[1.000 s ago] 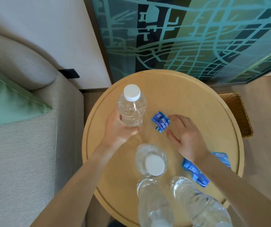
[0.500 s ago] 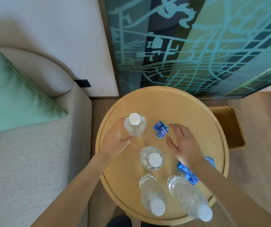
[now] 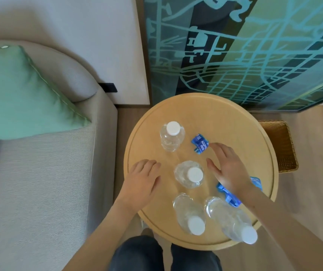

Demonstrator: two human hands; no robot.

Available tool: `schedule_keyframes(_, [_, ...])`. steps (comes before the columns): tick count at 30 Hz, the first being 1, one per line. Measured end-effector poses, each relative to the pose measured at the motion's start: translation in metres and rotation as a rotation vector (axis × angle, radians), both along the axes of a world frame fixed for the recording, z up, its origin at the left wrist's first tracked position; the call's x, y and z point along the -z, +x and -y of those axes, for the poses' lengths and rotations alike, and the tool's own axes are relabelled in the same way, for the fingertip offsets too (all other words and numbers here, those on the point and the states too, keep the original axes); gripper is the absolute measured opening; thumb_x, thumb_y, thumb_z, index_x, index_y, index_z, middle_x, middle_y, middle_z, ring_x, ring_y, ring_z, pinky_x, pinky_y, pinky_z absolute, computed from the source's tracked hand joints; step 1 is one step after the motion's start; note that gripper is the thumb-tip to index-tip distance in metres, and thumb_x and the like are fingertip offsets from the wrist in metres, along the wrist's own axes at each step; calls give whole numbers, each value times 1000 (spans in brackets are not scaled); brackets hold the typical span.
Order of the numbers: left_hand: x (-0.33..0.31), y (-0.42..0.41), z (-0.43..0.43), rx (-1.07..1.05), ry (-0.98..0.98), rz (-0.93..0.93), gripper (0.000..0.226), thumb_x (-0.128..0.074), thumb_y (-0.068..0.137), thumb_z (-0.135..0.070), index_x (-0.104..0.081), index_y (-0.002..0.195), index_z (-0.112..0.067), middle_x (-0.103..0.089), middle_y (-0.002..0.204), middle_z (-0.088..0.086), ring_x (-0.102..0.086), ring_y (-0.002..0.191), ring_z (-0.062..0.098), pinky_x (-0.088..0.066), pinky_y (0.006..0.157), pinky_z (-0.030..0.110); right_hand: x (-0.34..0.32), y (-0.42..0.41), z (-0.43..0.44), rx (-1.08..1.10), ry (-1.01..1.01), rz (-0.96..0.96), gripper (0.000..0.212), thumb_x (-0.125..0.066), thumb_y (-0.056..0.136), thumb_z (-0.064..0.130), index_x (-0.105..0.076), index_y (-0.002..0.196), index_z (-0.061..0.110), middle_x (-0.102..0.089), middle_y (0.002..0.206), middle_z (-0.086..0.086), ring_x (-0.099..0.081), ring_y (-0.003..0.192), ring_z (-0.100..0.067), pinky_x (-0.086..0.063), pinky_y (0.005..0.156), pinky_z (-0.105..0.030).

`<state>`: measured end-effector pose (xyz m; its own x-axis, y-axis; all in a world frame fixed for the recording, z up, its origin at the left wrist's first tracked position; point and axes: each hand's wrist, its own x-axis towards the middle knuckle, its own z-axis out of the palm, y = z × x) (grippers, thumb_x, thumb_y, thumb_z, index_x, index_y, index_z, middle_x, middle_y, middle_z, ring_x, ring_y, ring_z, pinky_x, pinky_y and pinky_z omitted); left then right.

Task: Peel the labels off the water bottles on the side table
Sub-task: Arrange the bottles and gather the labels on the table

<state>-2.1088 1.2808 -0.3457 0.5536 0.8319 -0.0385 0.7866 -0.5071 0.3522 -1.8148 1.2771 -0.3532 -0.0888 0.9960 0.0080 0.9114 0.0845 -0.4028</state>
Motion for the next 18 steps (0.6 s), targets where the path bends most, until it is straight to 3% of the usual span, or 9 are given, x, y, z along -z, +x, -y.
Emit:
schedule_keyframes(6, [32, 0, -1, 4, 28, -5, 39, -45, 96, -31, -66, 116, -6, -68, 115, 9, -64, 107, 33, -53, 92, 43, 32, -4, -29, -60, -45, 35, 61, -74, 87, 21, -51, 141, 4, -49, 144, -22, -53, 119, -44, -48, 98, -52])
schedule_keyframes(10, [40, 0, -2, -18, 20, -1, 39, -43, 96, -32, -67, 114, -6, -68, 115, 8, -63, 107, 32, -52, 93, 42, 48, -11, -43, -36, -139, 80, 65, -70, 89, 31, -45, 148, 17, -41, 151, -18, -45, 126, -41, -45, 101, -50])
schedule_keyframes(18, [25, 5, -1, -18, -49, 3, 38, -42, 96, -30, -67, 110, -5, -68, 113, 10, -63, 104, 31, -52, 93, 42, 46, -6, -35, -2, -190, -82, 49, -68, 88, 1, -56, 135, 2, -54, 136, -22, -52, 120, -43, -46, 101, -46])
